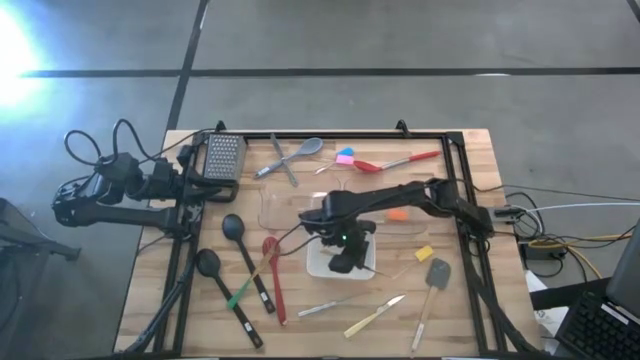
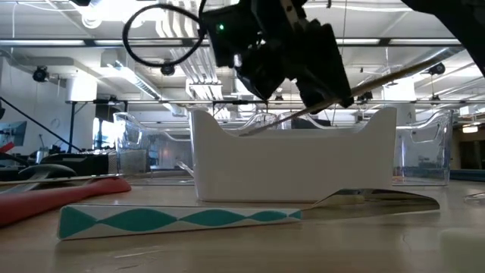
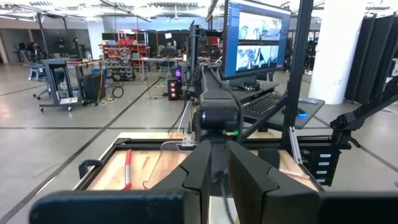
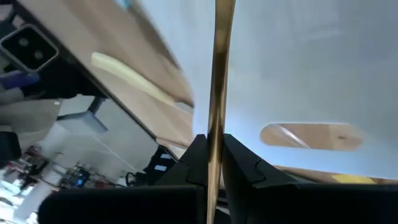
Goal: Pick & Place Kitchen Items
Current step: Put the gold knife into the white bin
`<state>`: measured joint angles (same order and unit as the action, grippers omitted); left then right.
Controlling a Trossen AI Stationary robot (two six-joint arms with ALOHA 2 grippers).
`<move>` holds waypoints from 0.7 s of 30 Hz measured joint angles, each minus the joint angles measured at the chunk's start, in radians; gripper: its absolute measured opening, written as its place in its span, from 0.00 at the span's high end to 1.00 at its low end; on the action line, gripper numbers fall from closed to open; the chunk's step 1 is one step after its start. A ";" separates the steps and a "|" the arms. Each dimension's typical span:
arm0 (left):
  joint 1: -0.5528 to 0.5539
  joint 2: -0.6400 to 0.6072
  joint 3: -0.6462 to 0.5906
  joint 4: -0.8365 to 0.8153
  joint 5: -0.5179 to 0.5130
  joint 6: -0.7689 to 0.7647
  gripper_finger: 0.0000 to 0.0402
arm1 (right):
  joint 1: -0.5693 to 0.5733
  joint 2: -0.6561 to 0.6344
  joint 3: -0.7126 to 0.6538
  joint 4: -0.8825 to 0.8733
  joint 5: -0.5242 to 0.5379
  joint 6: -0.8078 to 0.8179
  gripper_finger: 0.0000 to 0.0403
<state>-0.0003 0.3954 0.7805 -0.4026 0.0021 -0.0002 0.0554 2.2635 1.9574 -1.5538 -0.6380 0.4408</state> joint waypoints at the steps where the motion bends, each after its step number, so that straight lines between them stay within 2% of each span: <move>1: 0.000 0.000 0.000 0.000 0.000 0.000 0.86 | -0.007 0.000 -0.007 0.007 0.004 0.010 0.97; 13: 0.000 0.000 0.000 0.000 0.000 0.000 0.86 | -0.023 -0.002 -0.138 0.098 0.035 0.060 0.97; 21: 0.000 0.000 0.000 0.000 0.000 0.000 0.86 | -0.026 -0.003 -0.147 0.167 0.035 0.083 0.95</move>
<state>-0.0004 0.3950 0.7805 -0.4026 0.0023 -0.0002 0.0292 2.2604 1.8107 -1.3869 -0.6028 0.5243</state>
